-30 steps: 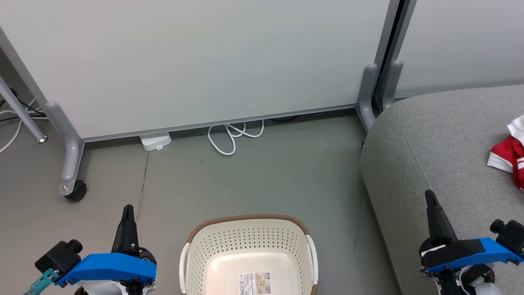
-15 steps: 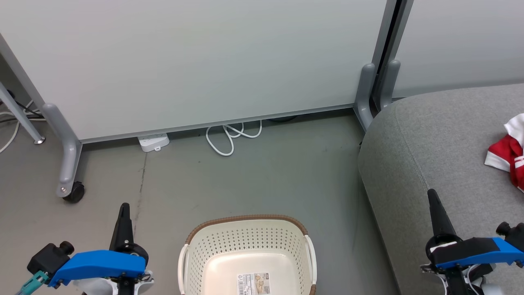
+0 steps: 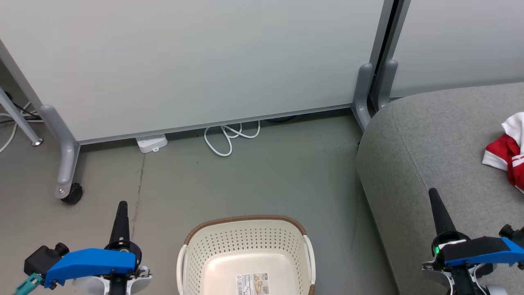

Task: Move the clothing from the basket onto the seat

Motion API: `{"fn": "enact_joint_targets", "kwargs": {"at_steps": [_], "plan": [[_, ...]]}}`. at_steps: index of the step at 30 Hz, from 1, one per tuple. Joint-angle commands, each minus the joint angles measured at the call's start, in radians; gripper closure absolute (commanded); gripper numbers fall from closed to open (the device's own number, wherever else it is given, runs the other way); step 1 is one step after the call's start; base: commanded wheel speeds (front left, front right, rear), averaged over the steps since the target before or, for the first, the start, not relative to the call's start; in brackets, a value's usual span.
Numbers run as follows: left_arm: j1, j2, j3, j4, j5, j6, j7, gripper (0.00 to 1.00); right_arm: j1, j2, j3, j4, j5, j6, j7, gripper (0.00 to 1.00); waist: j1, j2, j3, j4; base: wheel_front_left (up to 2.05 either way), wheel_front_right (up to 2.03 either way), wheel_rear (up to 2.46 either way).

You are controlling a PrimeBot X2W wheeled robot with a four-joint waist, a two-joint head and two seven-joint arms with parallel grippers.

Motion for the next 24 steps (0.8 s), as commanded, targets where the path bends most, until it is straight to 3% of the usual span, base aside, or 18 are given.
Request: {"fn": "enact_joint_targets", "kwargs": {"at_steps": [1, 24], "plan": [[-0.023, 0.0, 0.009, -0.011, -0.022, -0.007, 0.006, 1.0, 0.002, 0.001, -0.004, -0.012, 0.024, 0.0, 0.006, 1.0, 0.0, 0.0, 0.0, 0.0, 0.0, 0.0, 0.0], [-0.029, 0.0, 0.034, -0.016, -0.234, -0.013, 0.059, 1.0, 0.006, 0.005, -0.018, -0.024, 0.243, 0.0, 0.059, 1.0, 0.0, 0.0, -0.002, -0.011, 0.0, 0.0, 0.0]]}}
